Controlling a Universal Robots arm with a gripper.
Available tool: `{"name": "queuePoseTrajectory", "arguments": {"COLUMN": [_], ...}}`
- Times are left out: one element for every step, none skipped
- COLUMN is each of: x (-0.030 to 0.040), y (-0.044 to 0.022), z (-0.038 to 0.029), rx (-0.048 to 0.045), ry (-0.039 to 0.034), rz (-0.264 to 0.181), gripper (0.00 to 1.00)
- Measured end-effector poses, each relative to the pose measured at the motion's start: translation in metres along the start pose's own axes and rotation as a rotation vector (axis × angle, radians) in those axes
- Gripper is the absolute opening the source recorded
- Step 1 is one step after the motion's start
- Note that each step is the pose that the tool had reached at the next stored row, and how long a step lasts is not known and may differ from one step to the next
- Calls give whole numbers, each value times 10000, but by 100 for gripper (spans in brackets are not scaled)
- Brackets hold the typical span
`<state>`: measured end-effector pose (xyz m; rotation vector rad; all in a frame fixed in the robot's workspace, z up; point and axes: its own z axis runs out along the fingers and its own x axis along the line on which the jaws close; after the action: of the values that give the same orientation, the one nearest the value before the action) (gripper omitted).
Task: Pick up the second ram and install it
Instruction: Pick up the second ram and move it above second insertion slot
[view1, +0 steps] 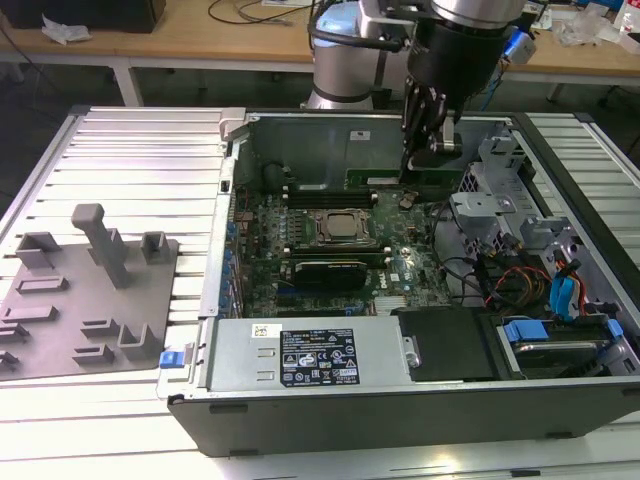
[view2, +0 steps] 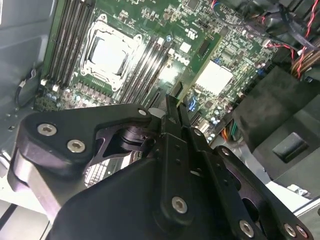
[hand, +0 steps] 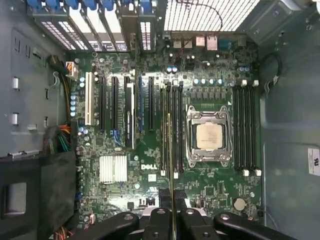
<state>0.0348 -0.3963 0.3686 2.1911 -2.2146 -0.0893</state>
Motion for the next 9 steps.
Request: {"name": "queuePoseTrajectory", "arguments": {"x": [-1, -2, -3, -4, -5, -10, -17, -30, -53], "y": [-28, -56, -81, -117, -121, -121, -106, -76, -11], "z": [15, 28, 40, 72, 94, 121, 145, 166, 201], "rx": [0, -1, -2, -3, -4, -4, -4, -3, -4], "ry": [0, 1, 0, 0, 0, 3, 0, -1, 0], "rz": [1, 1, 1, -1, 0, 2, 1, 0, 1], "gripper": [13, 13, 13, 13, 13, 13, 13, 13, 13]}}
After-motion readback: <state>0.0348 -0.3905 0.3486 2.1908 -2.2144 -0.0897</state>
